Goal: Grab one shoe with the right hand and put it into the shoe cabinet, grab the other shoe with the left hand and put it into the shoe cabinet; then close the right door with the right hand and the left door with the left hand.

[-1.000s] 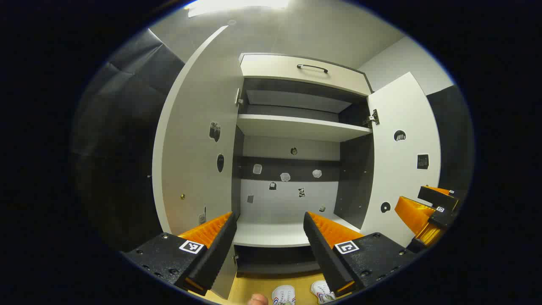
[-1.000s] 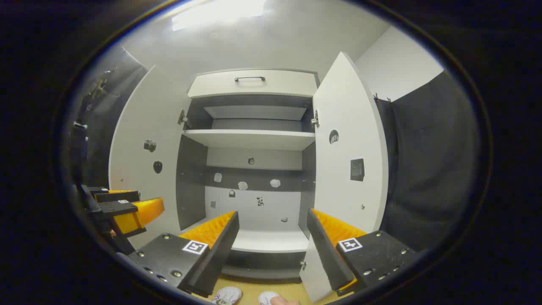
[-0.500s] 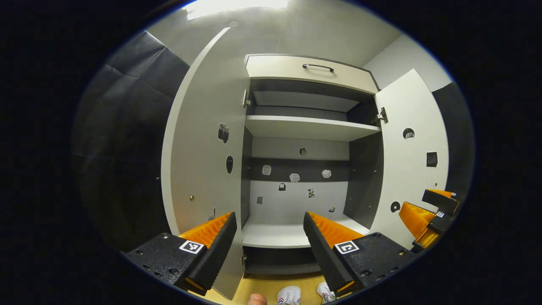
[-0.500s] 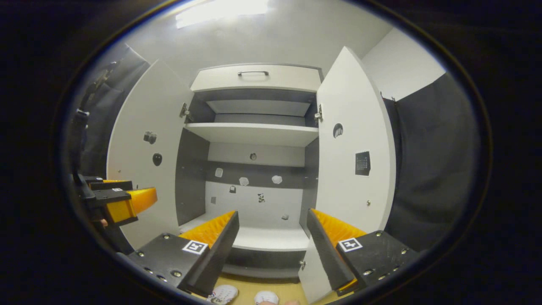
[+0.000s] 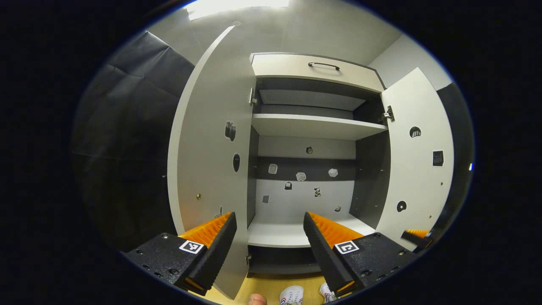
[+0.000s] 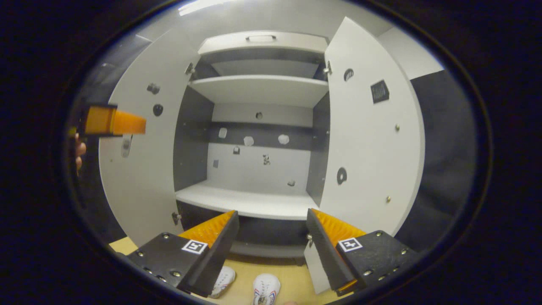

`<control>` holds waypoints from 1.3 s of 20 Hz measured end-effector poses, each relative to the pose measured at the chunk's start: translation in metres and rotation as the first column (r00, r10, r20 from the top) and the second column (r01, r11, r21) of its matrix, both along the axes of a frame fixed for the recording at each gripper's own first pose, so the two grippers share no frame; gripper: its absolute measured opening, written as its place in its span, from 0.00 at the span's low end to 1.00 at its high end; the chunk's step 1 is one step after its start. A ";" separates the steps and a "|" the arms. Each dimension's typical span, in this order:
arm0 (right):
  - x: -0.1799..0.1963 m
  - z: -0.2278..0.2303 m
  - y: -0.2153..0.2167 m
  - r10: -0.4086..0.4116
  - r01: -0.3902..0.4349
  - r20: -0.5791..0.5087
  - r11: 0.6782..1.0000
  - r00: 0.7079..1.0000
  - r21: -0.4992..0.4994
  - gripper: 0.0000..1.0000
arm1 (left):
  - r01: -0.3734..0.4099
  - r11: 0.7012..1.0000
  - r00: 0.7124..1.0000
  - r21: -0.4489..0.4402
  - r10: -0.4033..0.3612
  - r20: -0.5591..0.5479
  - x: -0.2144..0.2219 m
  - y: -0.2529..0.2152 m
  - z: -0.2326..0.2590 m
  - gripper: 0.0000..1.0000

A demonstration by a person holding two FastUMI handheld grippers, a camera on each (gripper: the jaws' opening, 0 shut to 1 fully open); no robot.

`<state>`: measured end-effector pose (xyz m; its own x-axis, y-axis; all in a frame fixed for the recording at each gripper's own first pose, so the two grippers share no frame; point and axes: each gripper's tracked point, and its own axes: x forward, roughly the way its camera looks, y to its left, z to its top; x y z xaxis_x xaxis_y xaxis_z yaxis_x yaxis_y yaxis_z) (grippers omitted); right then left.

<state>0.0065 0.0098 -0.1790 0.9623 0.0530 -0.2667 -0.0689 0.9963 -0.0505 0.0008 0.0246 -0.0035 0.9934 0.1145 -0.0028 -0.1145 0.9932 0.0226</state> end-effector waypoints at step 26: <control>-0.079 -0.366 0.025 0.072 -0.073 -0.721 0.997 0.689 0.030 0.72 | -0.116 0.991 0.992 0.071 0.119 -0.043 -0.002 0.033 -0.012 0.94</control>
